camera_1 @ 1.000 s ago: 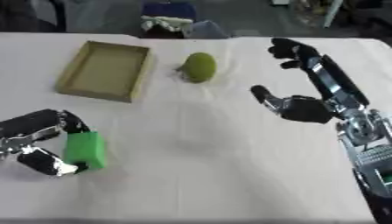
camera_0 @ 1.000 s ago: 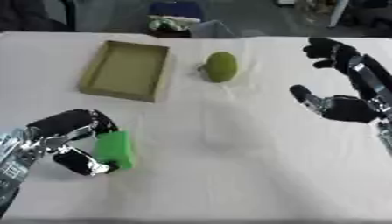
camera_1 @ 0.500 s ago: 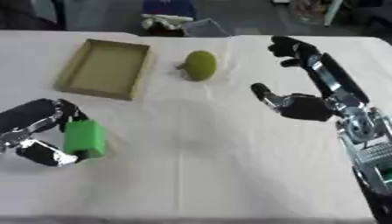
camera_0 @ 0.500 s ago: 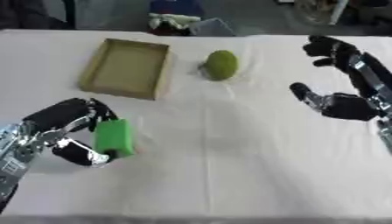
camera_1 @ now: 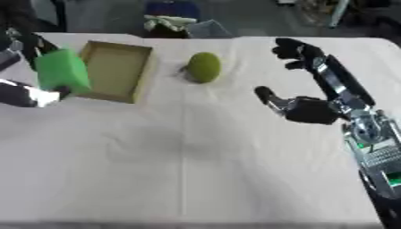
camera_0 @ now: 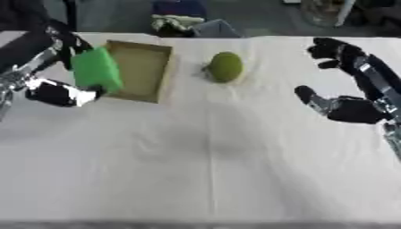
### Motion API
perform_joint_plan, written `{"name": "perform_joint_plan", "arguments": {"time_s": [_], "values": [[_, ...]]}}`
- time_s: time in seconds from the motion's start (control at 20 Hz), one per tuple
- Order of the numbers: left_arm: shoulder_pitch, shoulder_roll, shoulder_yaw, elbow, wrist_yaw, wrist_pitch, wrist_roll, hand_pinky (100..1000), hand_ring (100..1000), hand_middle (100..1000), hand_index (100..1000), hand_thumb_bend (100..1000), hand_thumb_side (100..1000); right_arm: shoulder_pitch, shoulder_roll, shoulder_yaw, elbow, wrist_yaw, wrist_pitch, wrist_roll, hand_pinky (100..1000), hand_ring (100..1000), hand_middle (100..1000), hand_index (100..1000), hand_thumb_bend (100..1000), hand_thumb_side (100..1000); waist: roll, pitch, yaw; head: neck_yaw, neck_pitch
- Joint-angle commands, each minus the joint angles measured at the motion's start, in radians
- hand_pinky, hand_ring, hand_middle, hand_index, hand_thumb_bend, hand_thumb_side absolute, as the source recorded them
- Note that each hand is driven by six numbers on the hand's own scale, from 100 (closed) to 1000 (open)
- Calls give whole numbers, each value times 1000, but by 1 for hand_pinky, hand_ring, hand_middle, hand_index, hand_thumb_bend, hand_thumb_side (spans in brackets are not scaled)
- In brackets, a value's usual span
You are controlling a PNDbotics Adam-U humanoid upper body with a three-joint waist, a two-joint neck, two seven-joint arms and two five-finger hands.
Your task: Pick up objects on the table and place them in the box.
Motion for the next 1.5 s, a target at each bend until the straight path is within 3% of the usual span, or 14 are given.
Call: {"name": "perform_joint_plan", "arguments": {"time_s": [0.05, 0.3, 0.6, 0.75, 0.9, 0.95, 1.05, 1.3, 1.35, 1.45, 1.5], "values": [[-75, -14, 10, 166, -41, 30, 74, 571, 469, 405, 572, 386, 359, -11, -15, -3, -8, -8, -2, 5, 812, 869, 824, 950, 395, 398, -1, -14, -4, 4, 2], [-202, -103, 28, 445, -126, 48, 213, 576, 483, 425, 591, 435, 397, -18, -7, 3, -11, -15, -3, -1, 807, 861, 815, 947, 397, 396, -9, -9, -17, 15, -1], [-281, -187, 71, 659, -137, 30, 323, 596, 510, 467, 629, 501, 477, -32, 2, 15, -14, -20, -5, 3, 805, 860, 813, 946, 395, 396, -18, 0, -37, 29, -12], [-288, -207, 73, 695, -120, 3, 343, 636, 570, 554, 727, 725, 629, -35, 4, 17, -13, -21, -4, 5, 804, 859, 812, 946, 394, 396, -22, 4, -42, 31, -15], [-276, -209, 64, 672, -91, -24, 334, 699, 648, 679, 837, 903, 710, -36, 2, 16, -12, -22, -3, 4, 804, 859, 812, 946, 395, 400, -24, 5, -40, 30, -15], [-270, -207, 60, 655, -80, -28, 325, 699, 648, 679, 837, 903, 710, -38, 1, 17, -10, -22, -3, 3, 804, 859, 812, 946, 395, 401, -25, 5, -38, 29, -14], [-251, -197, 50, 592, -53, -31, 310, 750, 713, 764, 879, 947, 730, -46, -5, 17, 0, -24, 0, -1, 801, 857, 812, 946, 396, 401, -26, 3, -29, 24, -13], [-189, -152, 43, 377, 34, -5, 290, 761, 720, 774, 877, 924, 725, -102, -30, 26, 45, -33, 1, -10, 799, 854, 811, 945, 397, 398, -24, -3, -3, 12, -7], [-173, -143, 45, 327, 58, -3, 291, 730, 672, 708, 855, 882, 707, -121, -38, 28, 60, -35, 5, -11, 798, 852, 810, 945, 400, 397, -23, -5, 4, 9, -6], [-121, -120, 51, 195, 122, -1, 296, 724, 663, 694, 850, 874, 704, -180, -61, 37, 103, -34, 13, -8, 802, 853, 813, 946, 357, 406, -21, -8, 22, -1, -5], [-92, -109, 53, 132, 152, 7, 294, 722, 658, 688, 846, 864, 698, -211, -70, 42, 130, -28, 15, -3, 803, 853, 816, 946, 406, 393, -20, -10, 31, -7, -6]]}}
